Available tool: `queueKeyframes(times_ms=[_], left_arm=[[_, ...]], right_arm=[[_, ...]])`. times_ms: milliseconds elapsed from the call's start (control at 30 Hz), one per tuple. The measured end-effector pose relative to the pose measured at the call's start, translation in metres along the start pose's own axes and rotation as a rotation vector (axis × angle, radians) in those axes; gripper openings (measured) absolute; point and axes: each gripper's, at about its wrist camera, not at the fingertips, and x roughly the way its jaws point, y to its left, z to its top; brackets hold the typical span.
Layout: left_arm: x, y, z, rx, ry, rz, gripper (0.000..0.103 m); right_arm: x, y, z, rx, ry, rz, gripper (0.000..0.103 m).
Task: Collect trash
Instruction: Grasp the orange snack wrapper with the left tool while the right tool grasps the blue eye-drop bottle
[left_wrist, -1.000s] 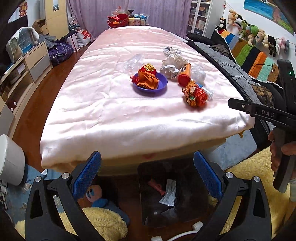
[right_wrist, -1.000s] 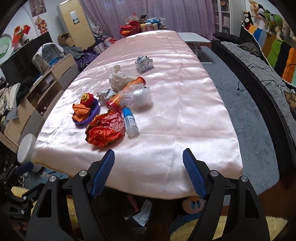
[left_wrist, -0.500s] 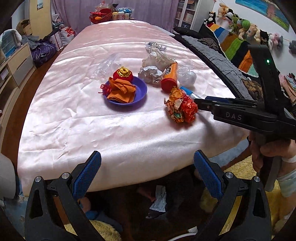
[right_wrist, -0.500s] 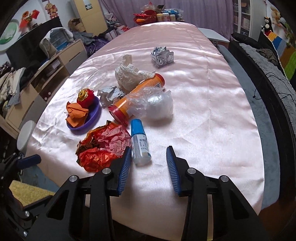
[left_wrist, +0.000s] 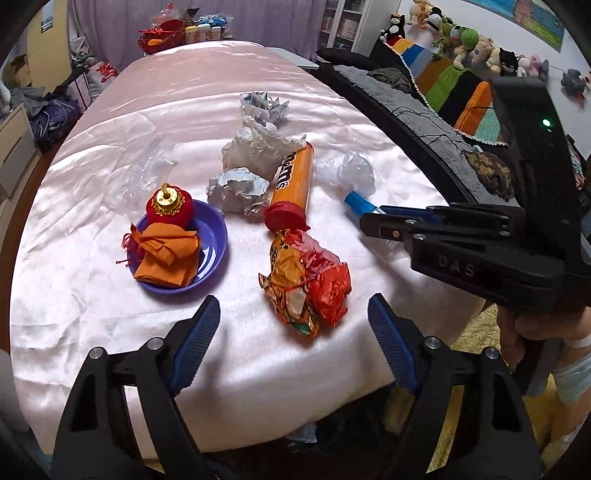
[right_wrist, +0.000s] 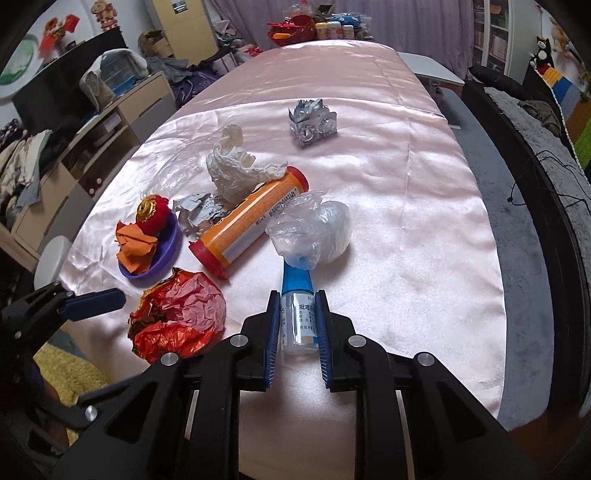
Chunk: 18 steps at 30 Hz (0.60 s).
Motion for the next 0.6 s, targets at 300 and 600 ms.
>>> queueKeyframes(times_ms=[300,600], left_arm=[[0.021,0.004,0.01,-0.033,0.043,-0.057,0.045],[-0.004,-0.002,-0.015,-0.011,0.011,-0.035,0.036]], right_arm=[[-0.004,-0.001,-0.006,0.006,0.003,0.037,0.02],[-0.015,0.012,-0.027,-0.002,0.006,0.049,0.02]])
